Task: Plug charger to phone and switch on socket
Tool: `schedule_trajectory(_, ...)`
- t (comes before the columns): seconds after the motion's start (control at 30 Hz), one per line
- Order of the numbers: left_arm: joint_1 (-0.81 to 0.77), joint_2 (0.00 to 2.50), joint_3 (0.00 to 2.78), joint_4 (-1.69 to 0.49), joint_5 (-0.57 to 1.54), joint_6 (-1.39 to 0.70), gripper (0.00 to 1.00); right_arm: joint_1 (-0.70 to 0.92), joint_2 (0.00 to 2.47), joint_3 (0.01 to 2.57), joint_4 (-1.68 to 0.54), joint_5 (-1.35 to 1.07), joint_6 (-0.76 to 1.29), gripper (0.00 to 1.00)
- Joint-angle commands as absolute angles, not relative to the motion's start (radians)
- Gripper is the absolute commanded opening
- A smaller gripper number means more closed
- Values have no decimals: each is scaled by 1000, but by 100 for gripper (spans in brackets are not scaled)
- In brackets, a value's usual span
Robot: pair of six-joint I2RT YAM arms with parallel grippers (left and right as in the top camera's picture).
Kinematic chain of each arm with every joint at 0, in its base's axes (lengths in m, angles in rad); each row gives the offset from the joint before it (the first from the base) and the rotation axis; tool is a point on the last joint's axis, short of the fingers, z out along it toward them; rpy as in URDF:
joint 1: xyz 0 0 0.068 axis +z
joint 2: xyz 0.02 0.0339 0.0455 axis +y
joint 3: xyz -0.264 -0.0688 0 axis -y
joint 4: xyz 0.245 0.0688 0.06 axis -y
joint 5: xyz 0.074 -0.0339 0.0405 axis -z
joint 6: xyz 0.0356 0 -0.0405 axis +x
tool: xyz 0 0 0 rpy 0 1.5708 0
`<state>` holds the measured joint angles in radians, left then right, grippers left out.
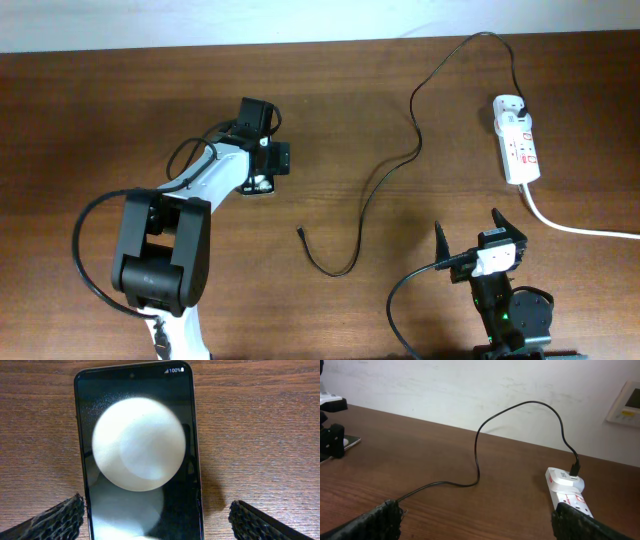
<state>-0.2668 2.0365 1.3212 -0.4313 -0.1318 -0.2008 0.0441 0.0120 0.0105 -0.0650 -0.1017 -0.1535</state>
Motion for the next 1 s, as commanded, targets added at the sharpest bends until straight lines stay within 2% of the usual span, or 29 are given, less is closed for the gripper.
schedule_trajectory(0.0,-264,2048,1310,-439,-140,-186,96,51,4,6,-72,-96,-149,98)
schedule_trajectory(0.27,-264,2048,1309,-439,-180,-186,98,51,4,6,-72,-96,-149,98)
schedule_trajectory(0.43,-264,2048,1309,-482,-128,-197,92,51,4,6,-72,-96,-149,99)
schedule_trajectory(0.5,-264,2048,1309,-492,-89,-197,87,51,4,6,-72,-96,-149,99)
schedule_trajectory(0.63,-264,2048,1309,-507,-85,-197,85,51,4,6,-72,-96,-149,99)
schedule_trajectory(0.83,-264,2048,1302,-518,-86,-197,88,51,4,6,-72,-96,-149,99)
schedule_trajectory(0.97,-264,2048,1293,-514,-86,-197,99,51,4,6,-72,-96,-149,99)
